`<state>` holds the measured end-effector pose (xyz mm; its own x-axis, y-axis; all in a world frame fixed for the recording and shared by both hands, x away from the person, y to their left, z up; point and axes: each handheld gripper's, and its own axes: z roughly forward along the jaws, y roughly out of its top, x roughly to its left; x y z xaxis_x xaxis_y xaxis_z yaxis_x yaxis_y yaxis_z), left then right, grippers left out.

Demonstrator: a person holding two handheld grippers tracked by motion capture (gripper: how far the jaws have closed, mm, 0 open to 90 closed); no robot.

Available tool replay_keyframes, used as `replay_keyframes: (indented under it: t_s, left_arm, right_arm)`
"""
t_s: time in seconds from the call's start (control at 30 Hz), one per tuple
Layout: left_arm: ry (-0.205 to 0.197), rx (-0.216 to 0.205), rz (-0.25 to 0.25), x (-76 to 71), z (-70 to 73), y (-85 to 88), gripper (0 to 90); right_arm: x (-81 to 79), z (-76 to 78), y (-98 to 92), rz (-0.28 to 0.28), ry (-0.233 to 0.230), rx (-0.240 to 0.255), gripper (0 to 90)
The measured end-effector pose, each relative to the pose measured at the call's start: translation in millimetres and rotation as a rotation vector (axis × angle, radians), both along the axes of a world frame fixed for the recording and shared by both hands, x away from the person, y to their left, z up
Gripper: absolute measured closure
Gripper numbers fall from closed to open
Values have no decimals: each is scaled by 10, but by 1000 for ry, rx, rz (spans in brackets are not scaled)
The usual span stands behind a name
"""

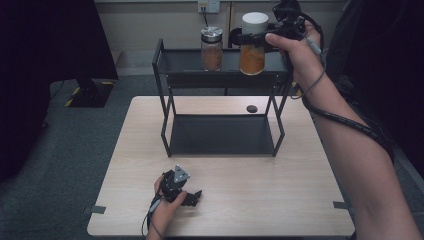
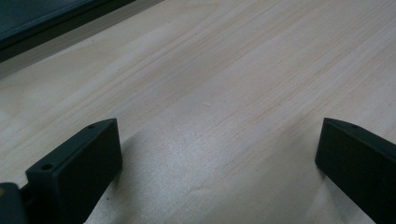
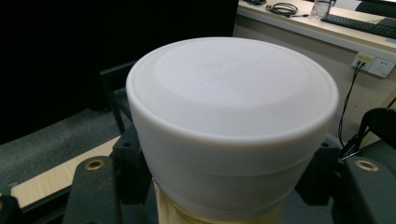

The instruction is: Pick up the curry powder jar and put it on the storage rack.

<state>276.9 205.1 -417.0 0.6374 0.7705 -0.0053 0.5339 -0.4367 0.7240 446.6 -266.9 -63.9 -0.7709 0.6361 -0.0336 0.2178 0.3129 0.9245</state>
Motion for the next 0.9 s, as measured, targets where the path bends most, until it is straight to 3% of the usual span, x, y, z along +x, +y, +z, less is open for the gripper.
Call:
replay_keyframes:
  t_s: [0.13,0.4,0.9]
  left_arm:
    - [0,1,-1,1,2,0,1]
    - [0,1,-1,1,1,1,1]
    - [0,1,-2,2,1,1,1]
  right_arm:
    - [64,29,53,-21,-5,-5,349]
    - [215,-58,147,-70,4,11,348]
    - [341,-148,264,-141,13,-7,348]
